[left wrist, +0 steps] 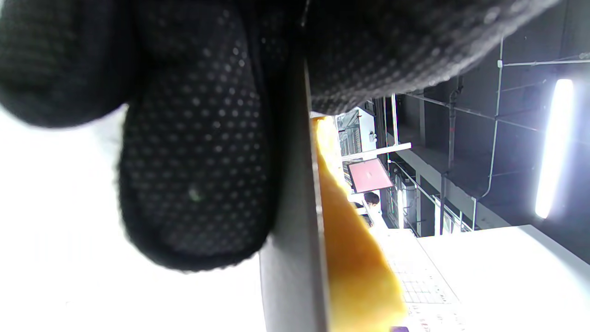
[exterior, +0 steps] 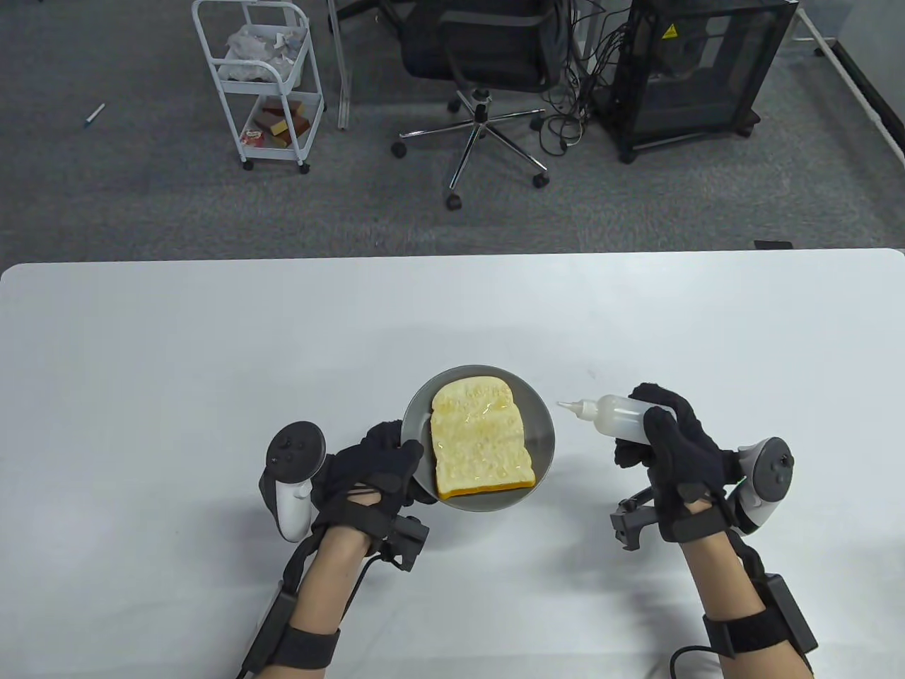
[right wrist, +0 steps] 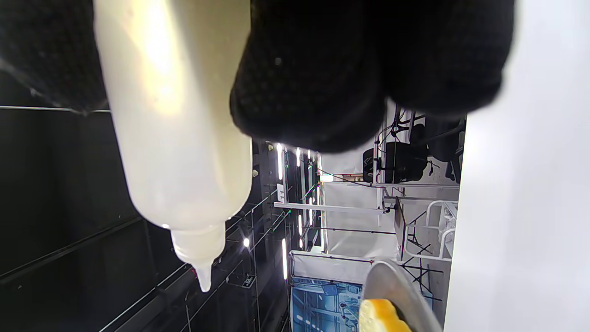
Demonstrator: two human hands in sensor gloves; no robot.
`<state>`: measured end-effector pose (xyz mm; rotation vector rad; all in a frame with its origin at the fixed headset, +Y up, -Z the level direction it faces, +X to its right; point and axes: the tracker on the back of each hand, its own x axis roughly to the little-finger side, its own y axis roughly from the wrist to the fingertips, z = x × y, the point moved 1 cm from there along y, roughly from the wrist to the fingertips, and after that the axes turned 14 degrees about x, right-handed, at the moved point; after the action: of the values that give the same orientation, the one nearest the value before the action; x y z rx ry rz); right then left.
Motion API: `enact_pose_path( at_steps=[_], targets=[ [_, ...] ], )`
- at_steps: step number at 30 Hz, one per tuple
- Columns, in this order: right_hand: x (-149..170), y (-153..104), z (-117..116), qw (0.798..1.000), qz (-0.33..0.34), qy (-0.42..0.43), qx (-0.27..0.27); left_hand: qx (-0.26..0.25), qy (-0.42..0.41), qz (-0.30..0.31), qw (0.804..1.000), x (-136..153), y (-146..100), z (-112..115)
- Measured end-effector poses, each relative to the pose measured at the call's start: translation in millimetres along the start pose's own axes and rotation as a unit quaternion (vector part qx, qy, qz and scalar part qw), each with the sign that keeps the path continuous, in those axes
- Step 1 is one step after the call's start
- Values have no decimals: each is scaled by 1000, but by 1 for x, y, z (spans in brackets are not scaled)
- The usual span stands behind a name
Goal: Squeeze honey bottle to draw zigzag on toast
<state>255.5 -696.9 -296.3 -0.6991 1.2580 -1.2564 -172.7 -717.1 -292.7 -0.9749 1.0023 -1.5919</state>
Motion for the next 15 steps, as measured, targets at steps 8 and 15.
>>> enact_pose_path(
  at_steps=[8,15],
  targets=[
    [2,-6,-9,999,22,-49,-3,19,-24,5,1000,29,4,8],
    [5,-9,-17,995,38,-96,-7,24,-32,4,999,37,5,18]
  ],
)
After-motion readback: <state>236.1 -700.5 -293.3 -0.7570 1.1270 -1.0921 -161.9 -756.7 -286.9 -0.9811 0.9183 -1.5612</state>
